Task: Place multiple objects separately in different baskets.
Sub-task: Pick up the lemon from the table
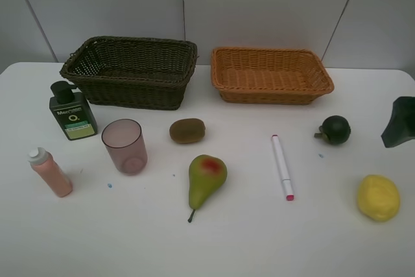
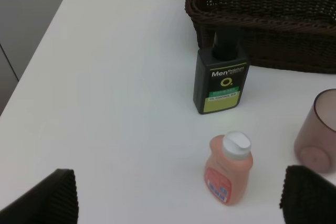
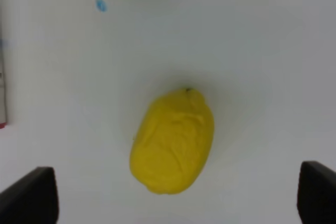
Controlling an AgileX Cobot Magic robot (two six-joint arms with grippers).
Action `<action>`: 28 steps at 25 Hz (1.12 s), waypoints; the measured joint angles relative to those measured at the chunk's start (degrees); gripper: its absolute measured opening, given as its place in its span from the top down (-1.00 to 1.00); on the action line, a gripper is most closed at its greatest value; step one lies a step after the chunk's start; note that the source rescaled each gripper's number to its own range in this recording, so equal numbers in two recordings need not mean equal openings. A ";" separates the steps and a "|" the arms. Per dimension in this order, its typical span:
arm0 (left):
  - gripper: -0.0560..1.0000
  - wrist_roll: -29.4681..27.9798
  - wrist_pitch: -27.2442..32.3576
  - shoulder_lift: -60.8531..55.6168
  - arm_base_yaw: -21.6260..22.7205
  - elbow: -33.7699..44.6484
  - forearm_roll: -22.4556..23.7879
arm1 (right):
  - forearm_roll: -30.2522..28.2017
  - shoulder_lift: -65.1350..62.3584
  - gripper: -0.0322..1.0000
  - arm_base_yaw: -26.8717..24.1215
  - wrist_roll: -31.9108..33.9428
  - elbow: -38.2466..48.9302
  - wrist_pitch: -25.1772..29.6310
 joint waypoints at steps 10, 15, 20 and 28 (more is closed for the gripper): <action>-1.00 0.00 0.00 0.00 0.00 0.00 0.00 | -1.25 8.92 -0.99 0.00 0.30 0.00 -1.15; -1.00 0.00 0.00 0.00 0.00 0.00 0.00 | -1.37 11.12 -0.99 -0.04 1.08 2.61 -5.31; -1.00 0.00 0.00 0.00 0.00 0.00 0.04 | -1.05 11.58 -0.99 -1.51 1.72 7.42 -11.49; -1.00 0.00 0.00 0.00 0.00 0.00 0.04 | 0.23 11.64 -0.99 -2.12 1.72 11.93 -16.15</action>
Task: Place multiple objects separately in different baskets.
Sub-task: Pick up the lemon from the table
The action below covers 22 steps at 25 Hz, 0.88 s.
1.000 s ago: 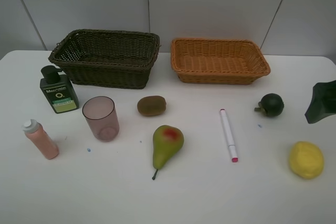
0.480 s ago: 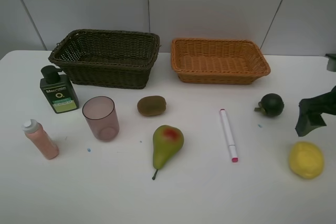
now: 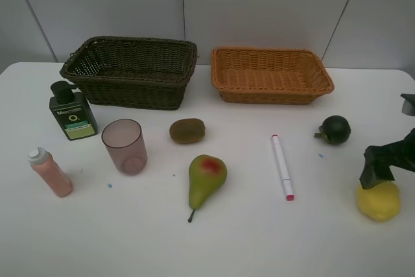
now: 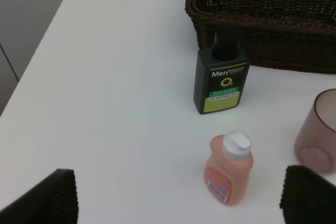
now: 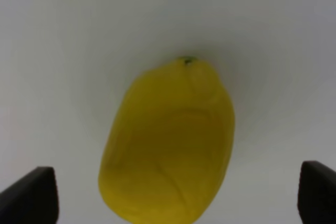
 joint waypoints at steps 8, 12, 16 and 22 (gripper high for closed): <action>-1.00 0.00 0.00 0.00 0.00 0.00 0.00 | 2.79 0.00 -0.99 0.00 0.00 3.56 -5.44; -1.00 0.00 0.00 0.00 0.00 0.00 0.00 | 3.18 0.34 -0.99 0.00 0.00 4.40 -6.60; -1.00 0.00 0.00 0.00 0.00 0.00 0.00 | 4.13 4.36 -0.99 0.00 0.00 4.40 -8.00; -1.00 0.00 0.00 0.00 0.00 0.00 0.00 | 5.40 10.59 -0.99 0.00 0.00 4.35 -13.37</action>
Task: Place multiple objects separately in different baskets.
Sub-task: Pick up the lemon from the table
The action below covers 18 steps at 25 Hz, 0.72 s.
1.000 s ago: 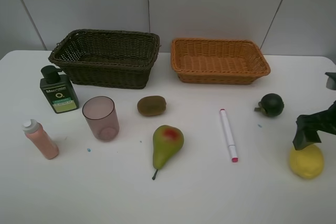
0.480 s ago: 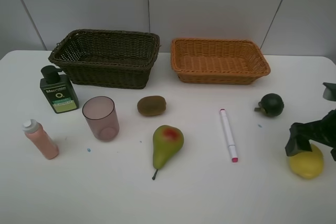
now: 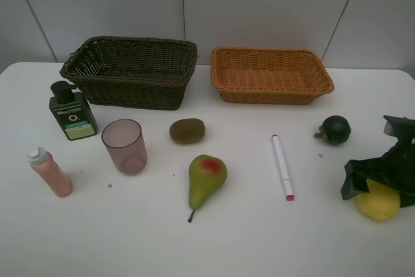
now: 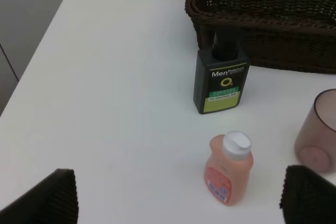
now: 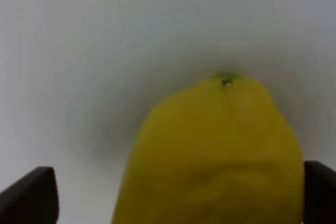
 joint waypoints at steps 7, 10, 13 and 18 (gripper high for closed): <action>-1.00 0.00 0.00 0.00 0.00 0.00 0.00 | 0.06 0.99 -0.92 0.00 0.00 0.00 -1.59; -1.00 0.00 0.00 0.00 0.00 0.00 0.00 | 0.11 0.99 -0.42 0.00 0.00 0.00 -1.34; -1.00 0.00 0.00 0.00 0.00 0.00 0.00 | 0.22 0.99 -0.20 0.00 0.04 0.00 0.12; -1.00 0.00 0.00 0.00 0.00 0.00 0.00 | 0.22 1.03 -0.20 0.00 0.04 -0.05 0.67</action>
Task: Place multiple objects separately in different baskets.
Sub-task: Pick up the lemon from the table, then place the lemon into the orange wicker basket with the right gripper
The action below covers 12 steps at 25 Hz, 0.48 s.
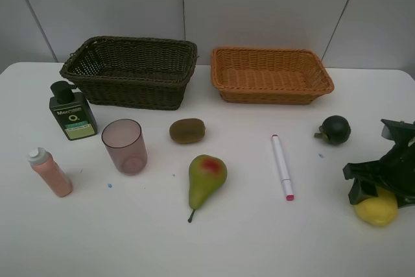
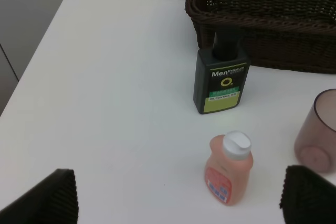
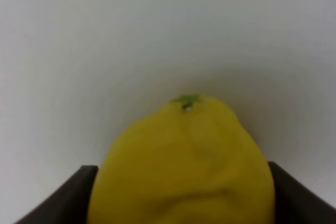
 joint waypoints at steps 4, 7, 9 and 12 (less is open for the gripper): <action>-1.00 0.00 0.00 0.00 0.00 0.00 0.00 | 0.00 0.14 -0.20 0.00 0.00 -2.52 3.05; -1.00 0.00 0.00 0.00 0.00 0.00 0.00 | 0.00 0.21 -0.20 0.00 -0.05 -7.86 8.15; -1.00 0.00 0.00 0.00 0.00 0.00 0.00 | 0.00 0.21 -0.20 0.00 -0.05 -12.08 11.67; -1.00 0.00 0.00 0.00 0.00 0.00 0.00 | -0.17 0.21 -0.20 0.00 -0.05 -19.60 15.87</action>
